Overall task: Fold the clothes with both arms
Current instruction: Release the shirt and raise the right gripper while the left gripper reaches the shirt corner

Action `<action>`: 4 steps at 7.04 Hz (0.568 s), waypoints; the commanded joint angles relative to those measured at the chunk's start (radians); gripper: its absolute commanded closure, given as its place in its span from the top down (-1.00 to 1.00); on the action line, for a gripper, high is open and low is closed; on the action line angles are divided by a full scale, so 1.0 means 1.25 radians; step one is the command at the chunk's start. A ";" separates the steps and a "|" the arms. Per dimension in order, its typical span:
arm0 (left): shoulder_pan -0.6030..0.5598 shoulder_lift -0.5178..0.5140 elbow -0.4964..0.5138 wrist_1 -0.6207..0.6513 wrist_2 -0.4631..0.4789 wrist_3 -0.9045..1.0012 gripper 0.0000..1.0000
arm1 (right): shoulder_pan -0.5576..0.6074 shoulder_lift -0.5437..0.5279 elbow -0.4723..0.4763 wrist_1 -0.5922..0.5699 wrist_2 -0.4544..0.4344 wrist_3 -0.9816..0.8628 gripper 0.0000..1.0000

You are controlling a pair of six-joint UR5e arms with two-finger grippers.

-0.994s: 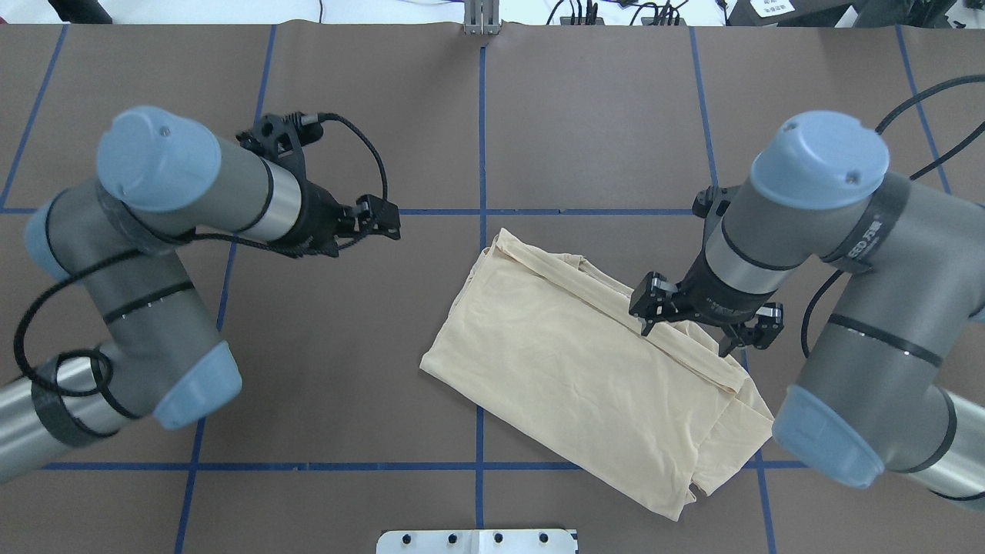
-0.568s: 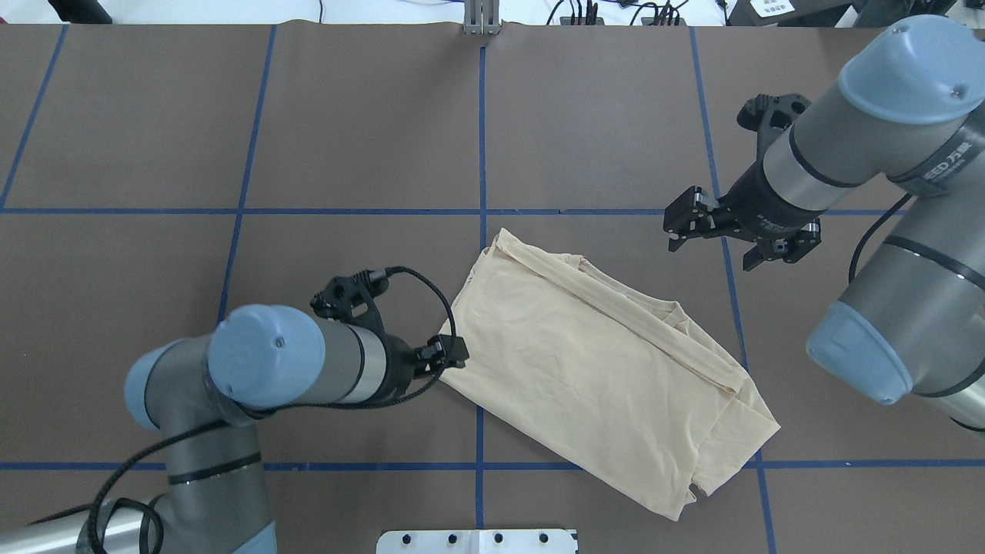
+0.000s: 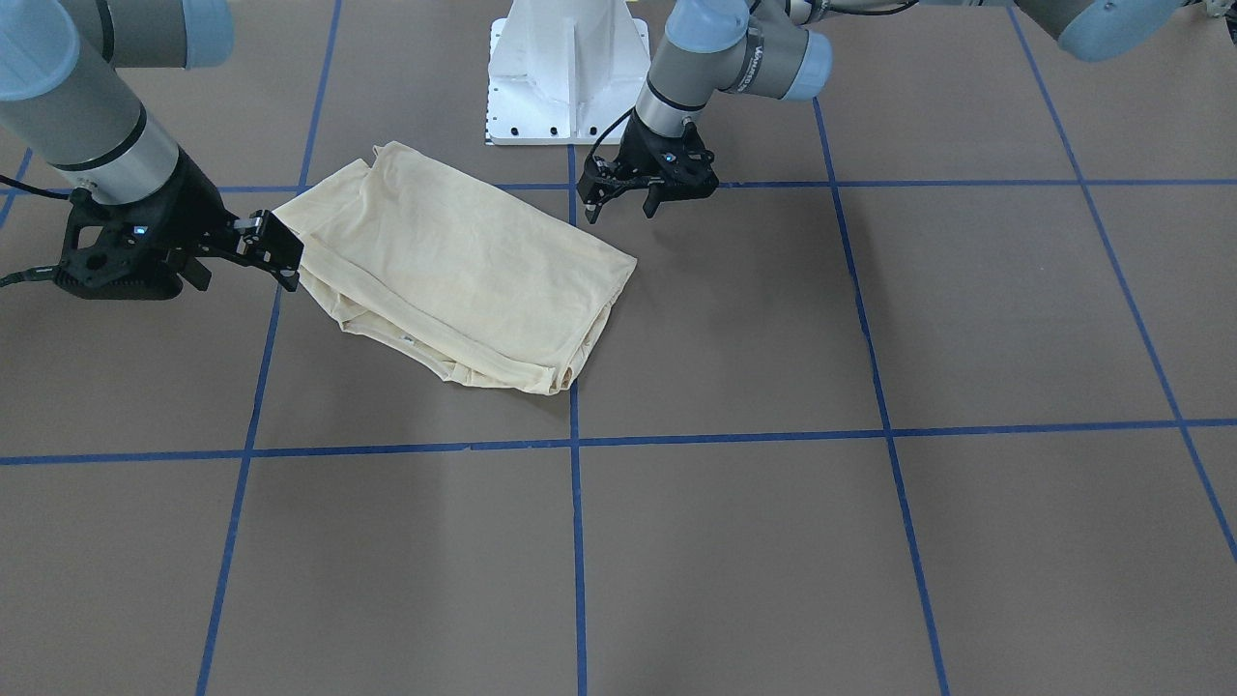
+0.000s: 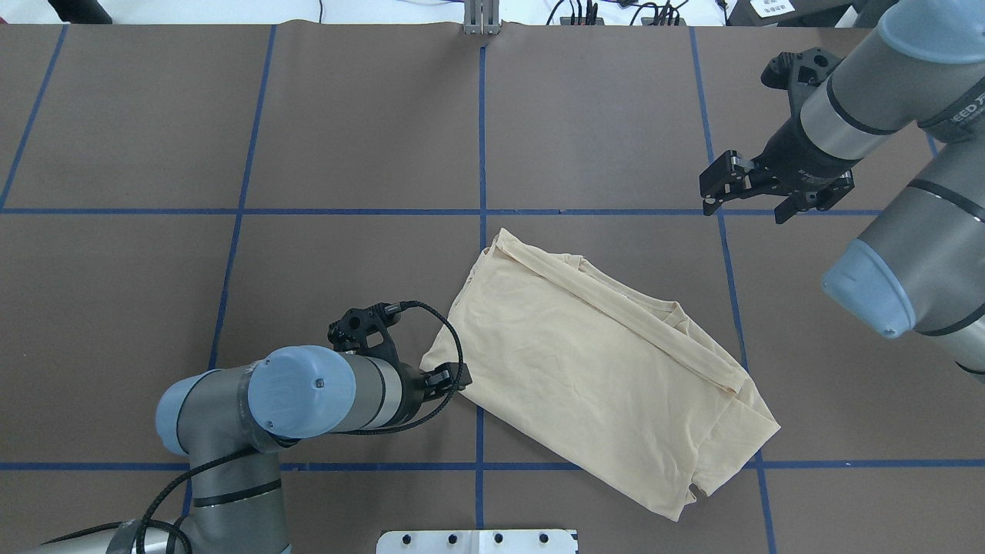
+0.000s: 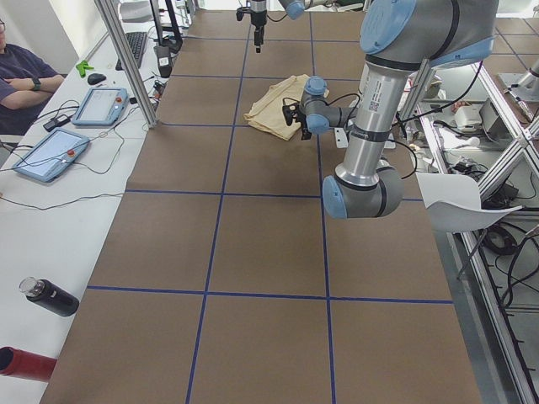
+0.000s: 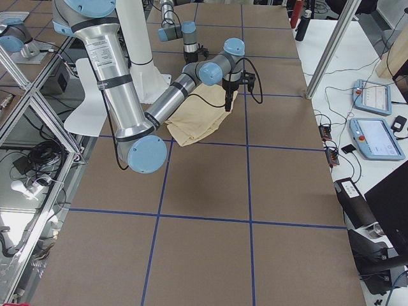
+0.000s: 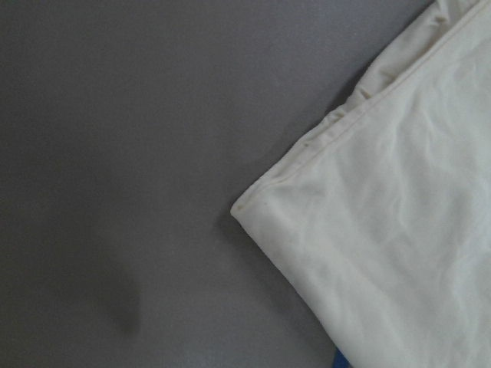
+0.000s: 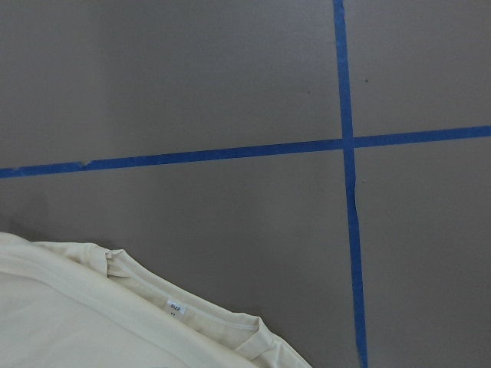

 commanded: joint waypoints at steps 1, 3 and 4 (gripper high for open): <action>-0.050 -0.018 0.019 0.002 0.000 0.053 0.93 | 0.021 -0.004 -0.048 0.064 0.019 -0.035 1.00; -0.059 -0.056 0.089 -0.007 0.000 0.069 0.88 | 0.031 -0.004 -0.050 0.066 0.026 -0.037 1.00; -0.059 -0.076 0.117 -0.009 0.000 0.069 0.87 | 0.037 -0.004 -0.050 0.066 0.033 -0.037 1.00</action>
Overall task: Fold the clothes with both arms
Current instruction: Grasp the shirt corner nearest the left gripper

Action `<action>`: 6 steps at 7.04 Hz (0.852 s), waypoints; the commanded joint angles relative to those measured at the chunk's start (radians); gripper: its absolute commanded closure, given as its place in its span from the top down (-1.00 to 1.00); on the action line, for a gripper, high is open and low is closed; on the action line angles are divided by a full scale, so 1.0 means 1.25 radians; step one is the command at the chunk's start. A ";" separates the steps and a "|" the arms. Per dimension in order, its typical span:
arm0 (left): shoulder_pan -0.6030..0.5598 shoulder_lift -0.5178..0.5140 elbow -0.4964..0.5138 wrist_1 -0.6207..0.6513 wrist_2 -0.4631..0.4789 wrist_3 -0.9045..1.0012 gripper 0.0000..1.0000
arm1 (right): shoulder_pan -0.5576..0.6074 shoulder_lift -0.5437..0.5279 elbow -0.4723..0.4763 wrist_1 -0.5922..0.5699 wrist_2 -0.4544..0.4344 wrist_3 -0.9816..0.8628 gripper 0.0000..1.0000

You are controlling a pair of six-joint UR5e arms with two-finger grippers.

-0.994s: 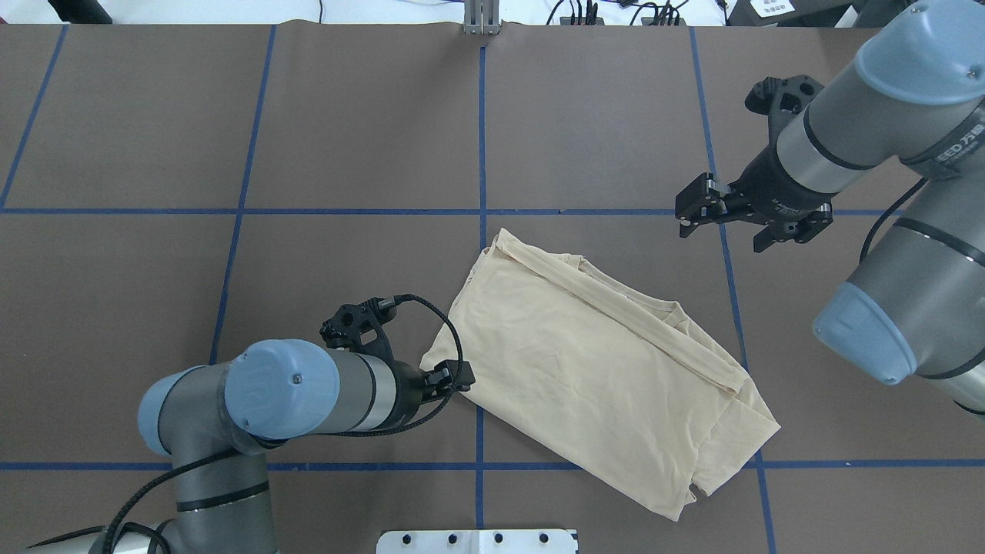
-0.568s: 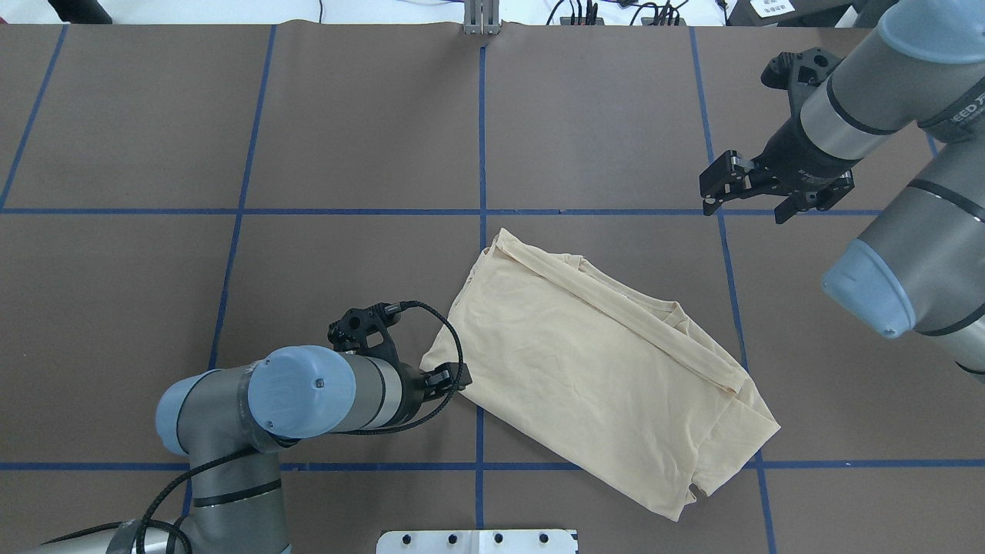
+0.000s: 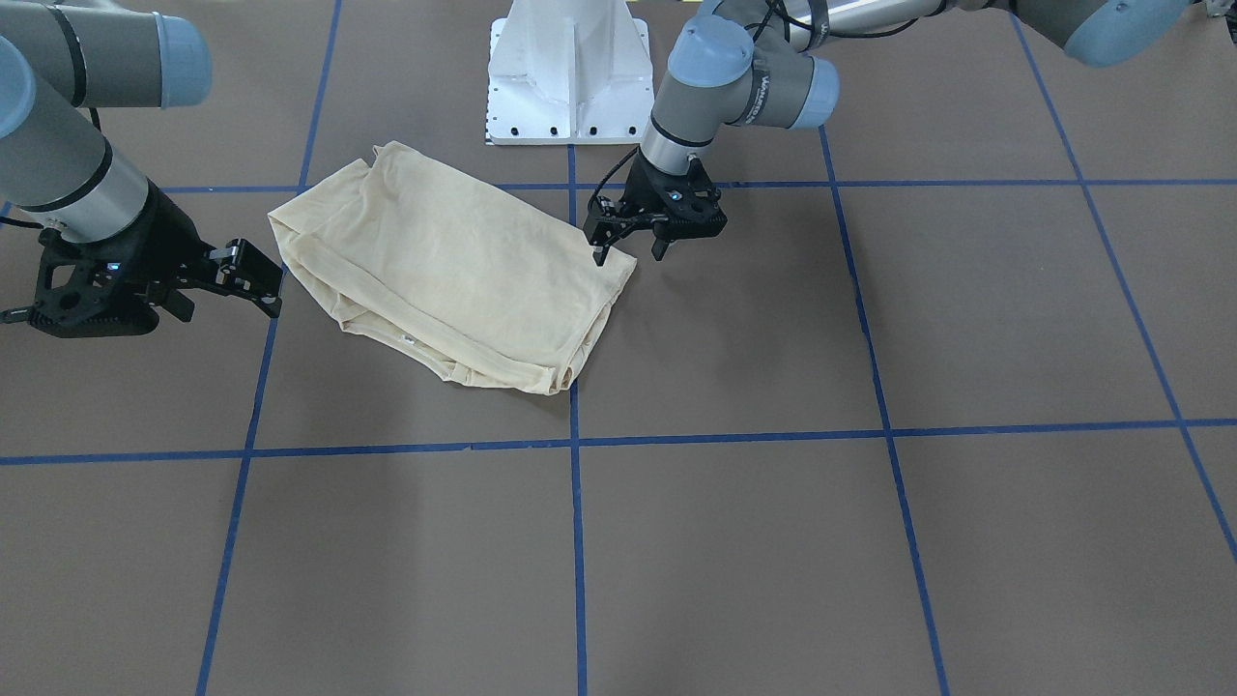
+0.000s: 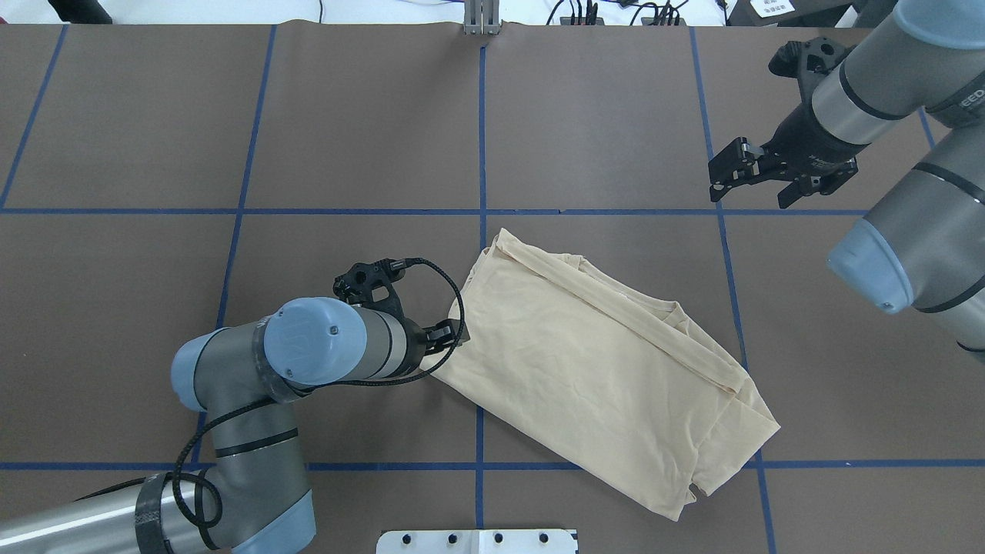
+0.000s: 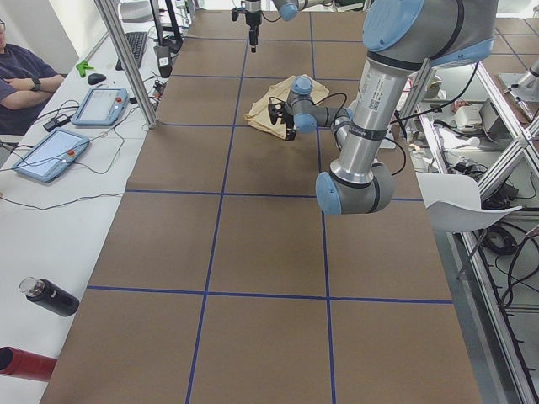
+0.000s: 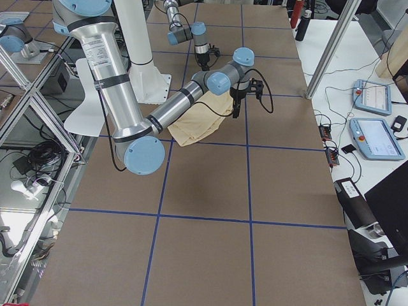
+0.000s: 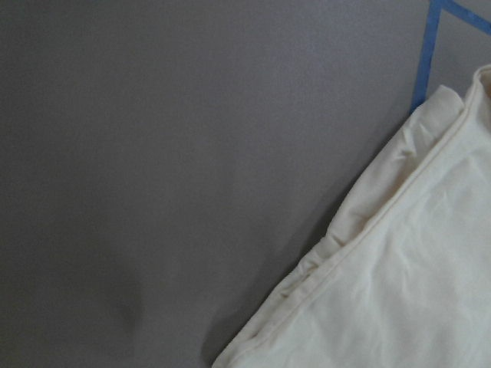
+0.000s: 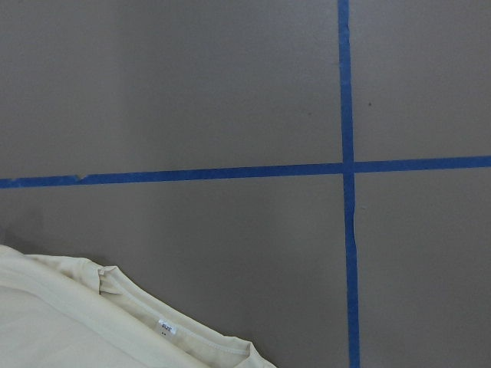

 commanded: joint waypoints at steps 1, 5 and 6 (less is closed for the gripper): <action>-0.002 -0.031 0.046 -0.004 -0.001 0.003 0.77 | 0.009 0.000 -0.001 0.003 0.008 -0.001 1.00; -0.002 -0.029 0.052 0.005 -0.009 0.020 0.73 | 0.013 0.000 -0.004 0.001 0.008 -0.001 1.00; -0.003 -0.026 0.043 0.009 -0.009 0.020 0.73 | 0.013 0.001 -0.008 0.001 0.010 -0.001 1.00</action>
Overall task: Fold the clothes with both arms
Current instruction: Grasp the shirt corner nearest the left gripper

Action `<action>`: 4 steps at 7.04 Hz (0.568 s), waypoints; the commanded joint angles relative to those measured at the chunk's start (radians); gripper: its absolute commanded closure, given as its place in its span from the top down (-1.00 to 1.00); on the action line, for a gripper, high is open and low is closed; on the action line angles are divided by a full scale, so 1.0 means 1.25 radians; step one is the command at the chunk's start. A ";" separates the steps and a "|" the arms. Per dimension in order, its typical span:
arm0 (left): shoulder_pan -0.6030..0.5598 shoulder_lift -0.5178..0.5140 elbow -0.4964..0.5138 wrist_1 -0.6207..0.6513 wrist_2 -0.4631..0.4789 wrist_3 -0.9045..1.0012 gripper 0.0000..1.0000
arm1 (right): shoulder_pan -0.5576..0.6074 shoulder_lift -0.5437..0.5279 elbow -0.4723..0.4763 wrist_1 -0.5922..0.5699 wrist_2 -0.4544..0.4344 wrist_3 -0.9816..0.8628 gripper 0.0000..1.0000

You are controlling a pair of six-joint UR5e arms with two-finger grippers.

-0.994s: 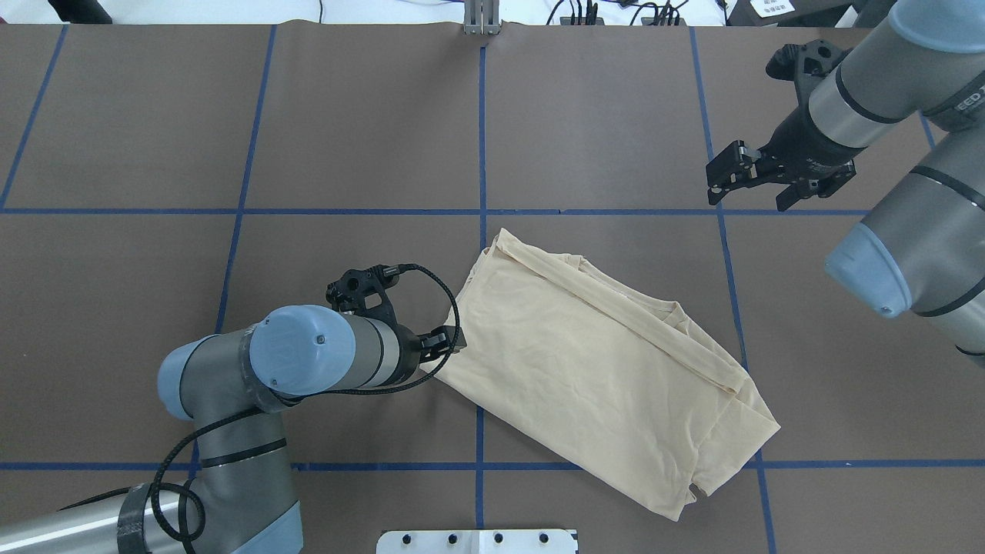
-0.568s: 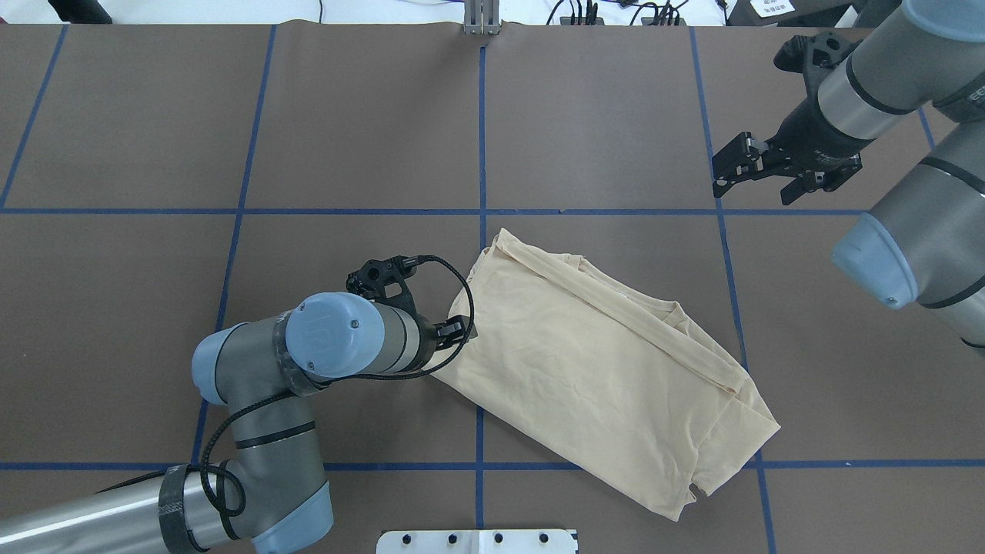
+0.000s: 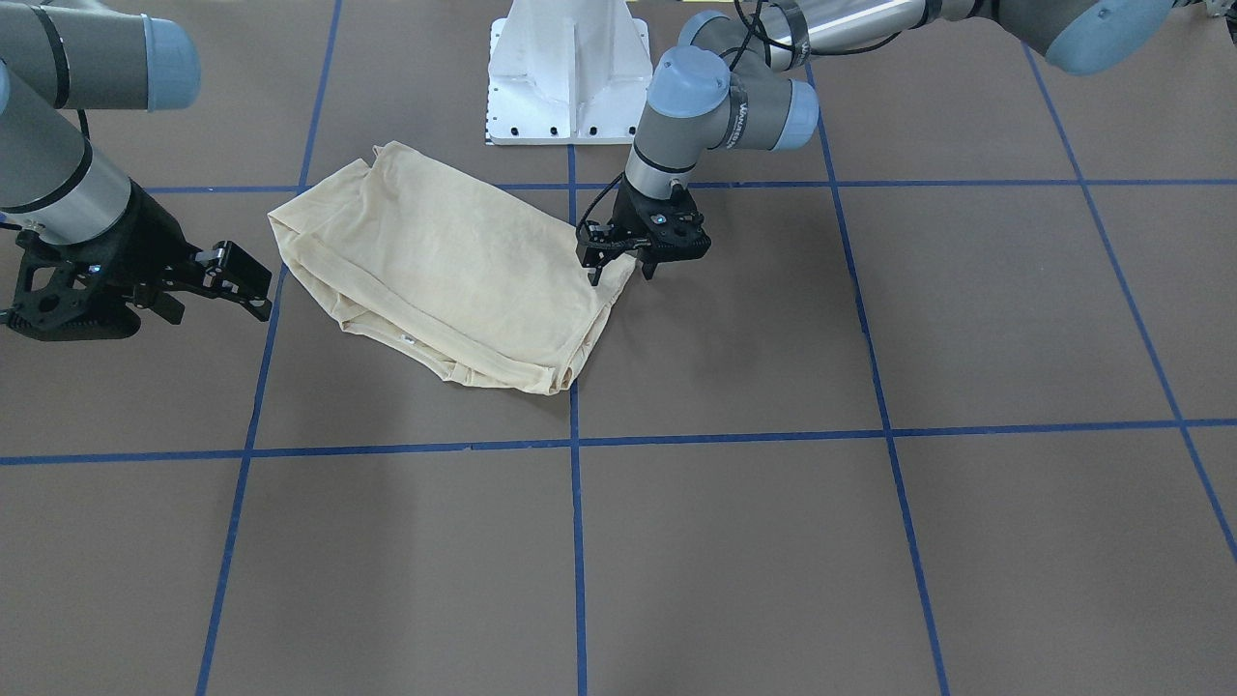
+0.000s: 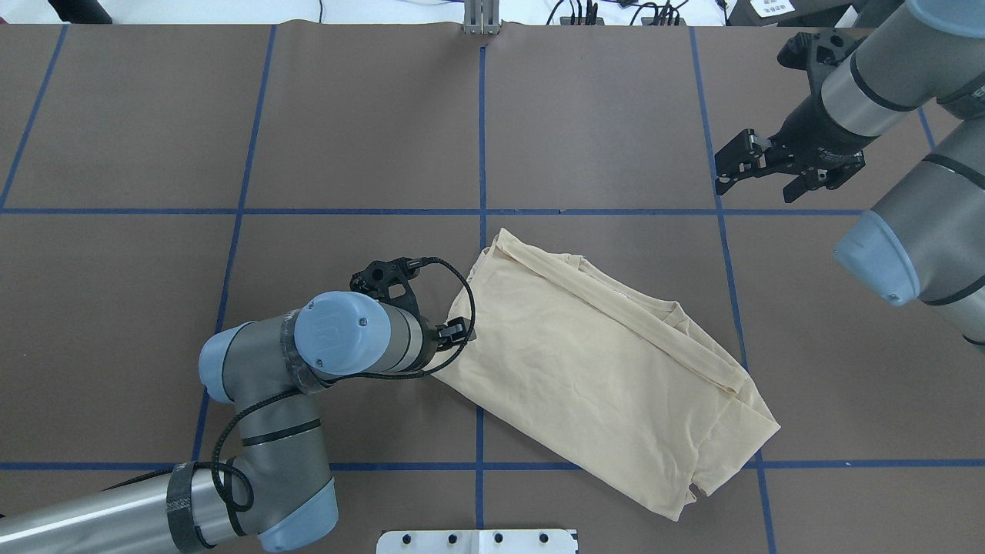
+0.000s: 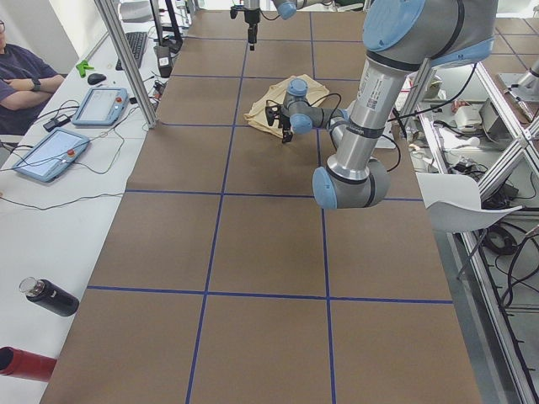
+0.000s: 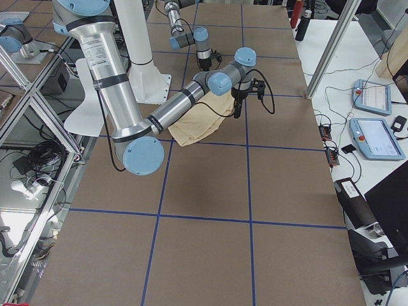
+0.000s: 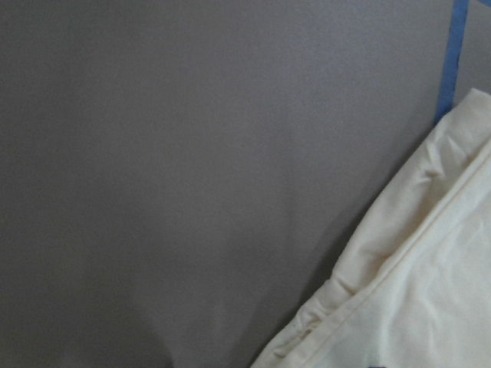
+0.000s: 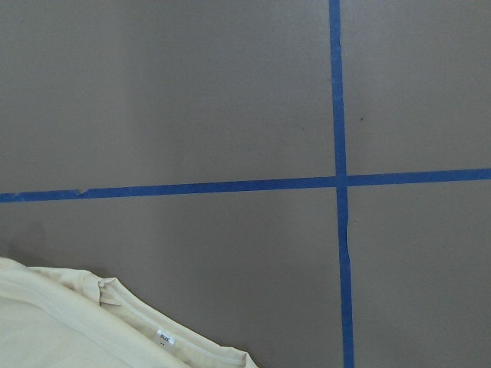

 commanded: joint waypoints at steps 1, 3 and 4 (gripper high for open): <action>0.000 0.005 -0.018 0.023 -0.002 0.002 0.72 | 0.000 0.001 -0.004 0.001 0.001 0.000 1.00; 0.000 0.005 -0.032 0.045 -0.031 0.001 0.67 | 0.002 0.001 -0.004 0.001 0.001 0.000 1.00; 0.002 0.004 -0.032 0.044 -0.033 0.001 0.54 | 0.000 0.000 -0.004 0.001 0.001 0.000 1.00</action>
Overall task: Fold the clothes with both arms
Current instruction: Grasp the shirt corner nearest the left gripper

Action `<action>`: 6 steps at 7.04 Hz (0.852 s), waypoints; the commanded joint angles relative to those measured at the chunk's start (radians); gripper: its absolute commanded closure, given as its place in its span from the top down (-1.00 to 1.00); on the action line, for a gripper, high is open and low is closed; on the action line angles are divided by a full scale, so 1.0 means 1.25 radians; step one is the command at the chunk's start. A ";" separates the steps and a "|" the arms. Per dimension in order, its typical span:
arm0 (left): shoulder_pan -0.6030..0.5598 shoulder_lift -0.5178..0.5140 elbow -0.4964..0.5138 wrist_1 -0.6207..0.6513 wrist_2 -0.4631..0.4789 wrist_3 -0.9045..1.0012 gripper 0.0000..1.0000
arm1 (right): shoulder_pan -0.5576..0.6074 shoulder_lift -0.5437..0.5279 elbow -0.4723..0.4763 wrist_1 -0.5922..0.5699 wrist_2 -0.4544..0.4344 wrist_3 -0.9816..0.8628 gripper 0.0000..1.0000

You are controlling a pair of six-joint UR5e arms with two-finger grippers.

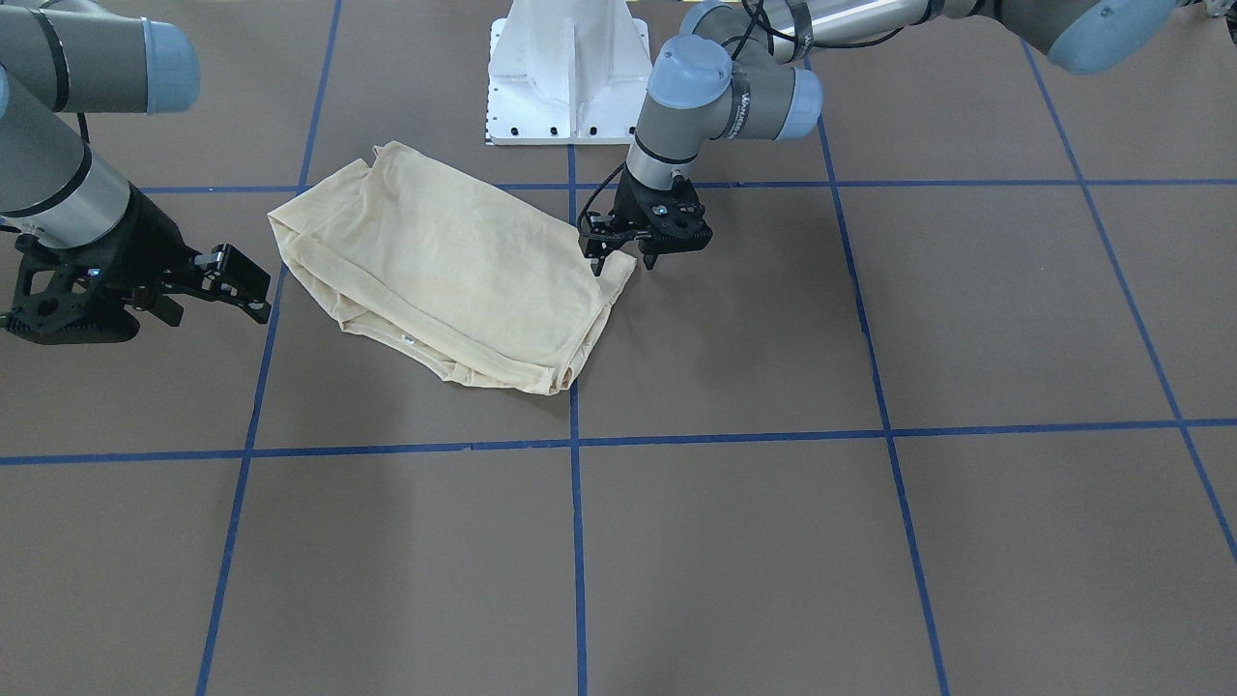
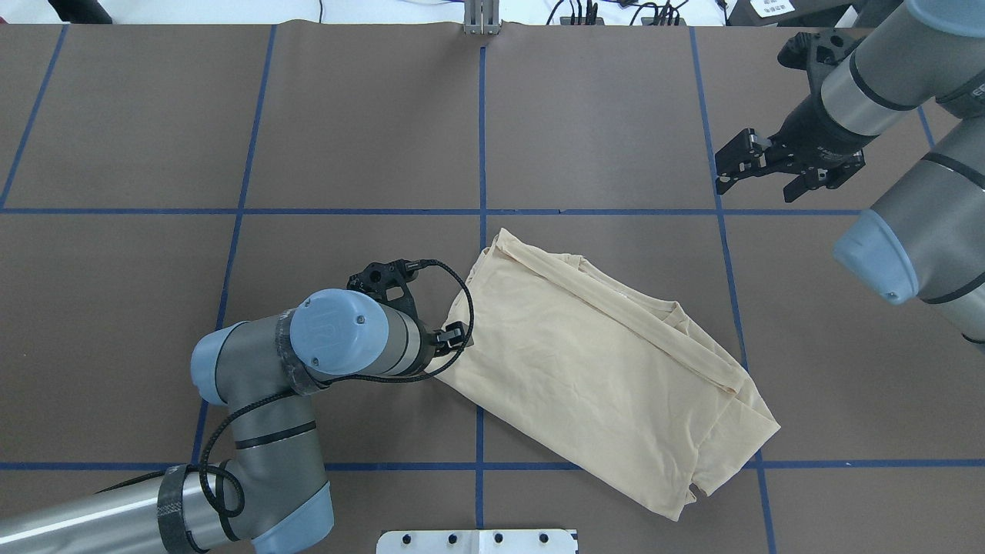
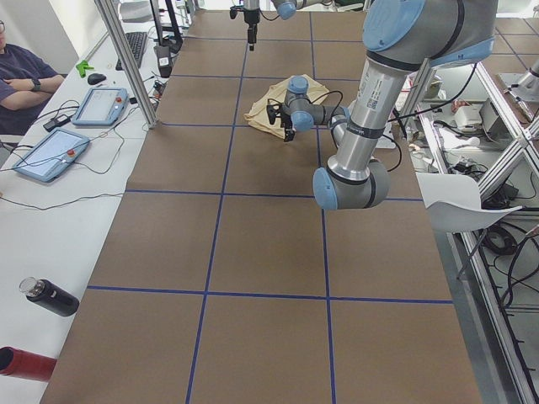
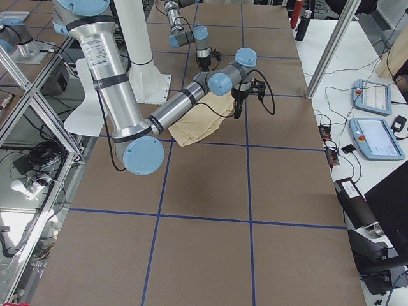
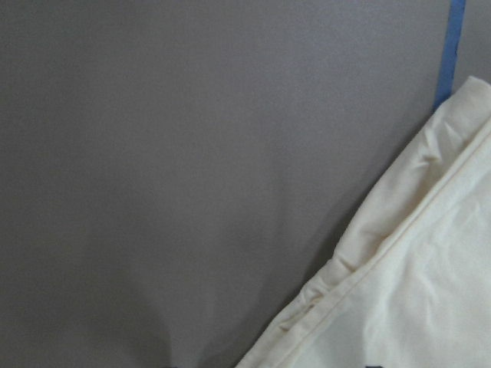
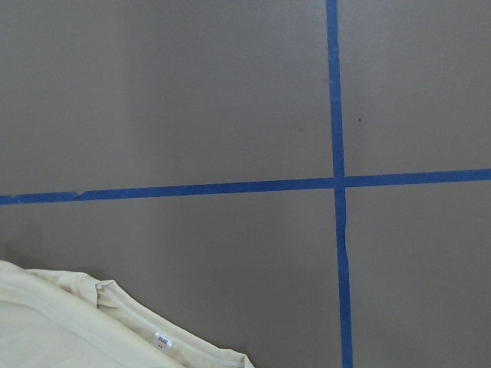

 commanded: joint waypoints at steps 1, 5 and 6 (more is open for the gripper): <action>0.001 -0.001 0.000 0.003 -0.006 0.000 0.46 | 0.001 -0.002 0.000 -0.001 0.000 -0.001 1.00; 0.003 -0.003 0.004 0.003 -0.007 -0.003 0.12 | 0.001 -0.003 -0.001 0.000 -0.001 -0.001 1.00; 0.003 -0.003 0.004 0.003 -0.007 -0.003 -0.09 | 0.001 -0.005 -0.001 0.000 -0.001 -0.001 1.00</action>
